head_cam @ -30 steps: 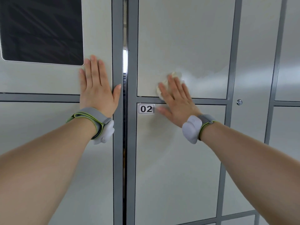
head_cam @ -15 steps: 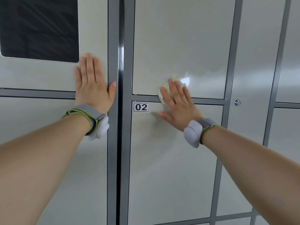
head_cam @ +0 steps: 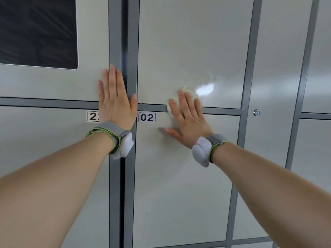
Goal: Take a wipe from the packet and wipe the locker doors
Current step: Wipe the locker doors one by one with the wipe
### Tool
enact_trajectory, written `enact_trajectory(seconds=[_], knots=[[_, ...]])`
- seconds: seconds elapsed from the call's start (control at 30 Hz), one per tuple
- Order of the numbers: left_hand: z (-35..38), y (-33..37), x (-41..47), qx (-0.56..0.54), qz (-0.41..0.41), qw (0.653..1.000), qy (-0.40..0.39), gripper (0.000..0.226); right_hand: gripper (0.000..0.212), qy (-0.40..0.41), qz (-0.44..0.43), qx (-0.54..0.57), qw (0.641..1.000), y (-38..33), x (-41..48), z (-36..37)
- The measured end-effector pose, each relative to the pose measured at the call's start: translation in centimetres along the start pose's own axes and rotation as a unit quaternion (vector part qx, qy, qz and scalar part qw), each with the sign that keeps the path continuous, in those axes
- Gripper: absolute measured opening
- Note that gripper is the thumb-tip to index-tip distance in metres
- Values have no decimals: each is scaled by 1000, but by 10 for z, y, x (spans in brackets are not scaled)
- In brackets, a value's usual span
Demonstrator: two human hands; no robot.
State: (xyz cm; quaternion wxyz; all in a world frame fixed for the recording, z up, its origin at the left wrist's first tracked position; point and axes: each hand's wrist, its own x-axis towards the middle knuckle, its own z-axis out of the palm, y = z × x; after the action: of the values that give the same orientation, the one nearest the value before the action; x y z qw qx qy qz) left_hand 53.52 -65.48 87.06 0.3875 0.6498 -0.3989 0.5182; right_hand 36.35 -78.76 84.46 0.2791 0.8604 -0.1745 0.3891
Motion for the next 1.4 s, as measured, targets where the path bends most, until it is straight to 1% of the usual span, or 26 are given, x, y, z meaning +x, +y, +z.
enact_trajectory(seconds=[0.07,0.1,0.23,0.3,0.37,0.5,0.53,0.6,0.67,0.8,0.83,0.87,0.9,1.03,1.1,1.2,1.27,1.4], knots=[[6,8,0,-9,-14,1000,9,68,92,10,-12,-5,1000,9,-1,-2],[9,10,0,-9,-21,1000,11,68,91,19,2,-5,1000,16,-1,-4],[16,9,-2,16,-13,999,31,68,91,29,147,20,989,43,1,-10],[18,8,-3,24,-7,999,34,67,91,33,185,32,982,45,3,-11],[17,8,-2,31,-6,999,35,67,92,28,170,41,984,38,3,-9],[18,9,-4,48,-3,998,32,66,90,8,45,25,999,31,-12,-3],[18,9,-5,51,-2,998,29,66,88,7,23,17,1000,33,-16,-1],[18,9,-6,54,0,998,27,65,84,15,6,0,1000,43,-19,0],[18,10,-6,55,3,998,29,65,80,35,36,-1,999,56,-19,-3],[18,9,-6,53,8,998,36,65,82,62,185,54,979,75,-8,-9],[18,9,-7,54,8,998,37,65,83,67,207,64,974,75,-6,-10],[18,9,-7,55,6,998,38,65,84,70,212,70,972,73,-5,-10],[19,9,-7,56,6,998,39,65,83,69,198,73,975,69,-6,-9],[19,10,-6,65,5,997,41,64,84,37,65,46,996,48,-22,1],[19,10,-7,72,2,997,39,63,83,34,34,36,998,49,-27,2],[20,10,-7,74,-1,996,43,62,79,44,22,9,999,65,-29,0],[20,10,-6,73,1,996,51,62,80,57,61,4,996,80,-26,-3],[23,10,-8,78,5,996,53,62,85,58,194,51,978,94,-13,-14]])
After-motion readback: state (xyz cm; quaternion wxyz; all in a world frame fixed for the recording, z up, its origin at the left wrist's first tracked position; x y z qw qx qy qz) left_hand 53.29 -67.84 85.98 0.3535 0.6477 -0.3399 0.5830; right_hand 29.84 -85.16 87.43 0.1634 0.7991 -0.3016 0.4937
